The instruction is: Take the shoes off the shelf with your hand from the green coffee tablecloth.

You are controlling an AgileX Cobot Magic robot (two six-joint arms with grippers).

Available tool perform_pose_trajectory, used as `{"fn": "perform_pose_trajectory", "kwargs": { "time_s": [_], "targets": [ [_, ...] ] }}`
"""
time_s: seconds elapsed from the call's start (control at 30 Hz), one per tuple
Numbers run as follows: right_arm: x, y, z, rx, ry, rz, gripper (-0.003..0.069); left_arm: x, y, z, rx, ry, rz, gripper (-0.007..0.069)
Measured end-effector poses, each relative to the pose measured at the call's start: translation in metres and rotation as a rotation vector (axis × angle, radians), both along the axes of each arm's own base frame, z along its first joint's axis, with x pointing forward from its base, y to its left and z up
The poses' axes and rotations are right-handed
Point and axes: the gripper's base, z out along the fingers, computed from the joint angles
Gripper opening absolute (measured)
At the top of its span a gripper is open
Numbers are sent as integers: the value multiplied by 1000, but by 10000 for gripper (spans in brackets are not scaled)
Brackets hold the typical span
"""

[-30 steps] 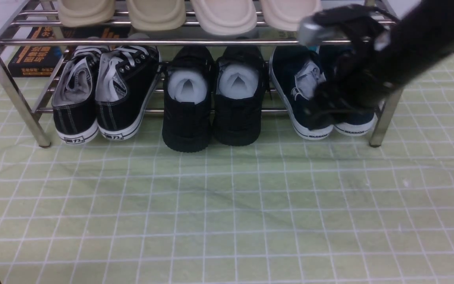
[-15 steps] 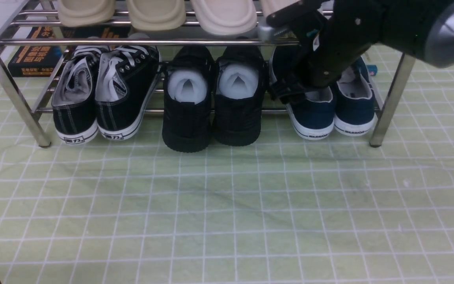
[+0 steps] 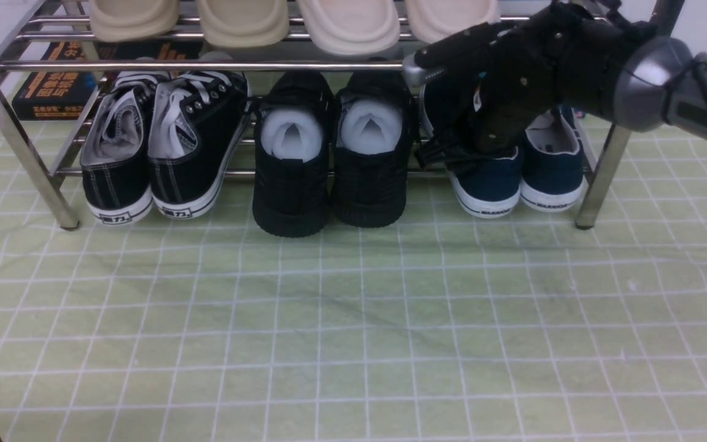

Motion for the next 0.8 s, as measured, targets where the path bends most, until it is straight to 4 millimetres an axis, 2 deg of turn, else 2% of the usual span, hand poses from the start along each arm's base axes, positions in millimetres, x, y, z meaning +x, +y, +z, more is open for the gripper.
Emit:
{"fn": "perform_pose_trajectory", "kwargs": {
  "time_s": [0.13, 0.17, 0.3, 0.33, 0.37, 0.53, 0.7, 0.8],
  "targets": [
    [-1, 2, 4, 14, 10, -4, 67, 0, 0, 0, 0, 0, 0, 242],
    [-2, 2, 6, 16, 16, -7, 38, 0, 0, 0, 0, 0, 0, 242],
    [-6, 1, 22, 26, 42, -23, 37, 0, 0, 0, 0, 0, 0, 242],
    [-9, 0, 30, 38, 52, -29, 37, 0, 0, 0, 0, 0, 0, 242],
    [-14, -1, 46, 64, 66, -35, 37, 0, 0, 0, 0, 0, 0, 242],
    [-29, -1, 84, 121, 86, 8, 37, 0, 0, 0, 0, 0, 0, 242],
    [-35, -3, 92, 148, 141, 34, 37, 0, 0, 0, 0, 0, 0, 242],
    [-50, -5, 106, 181, 189, 52, 37, 0, 0, 0, 0, 0, 0, 242]
  ]
}}
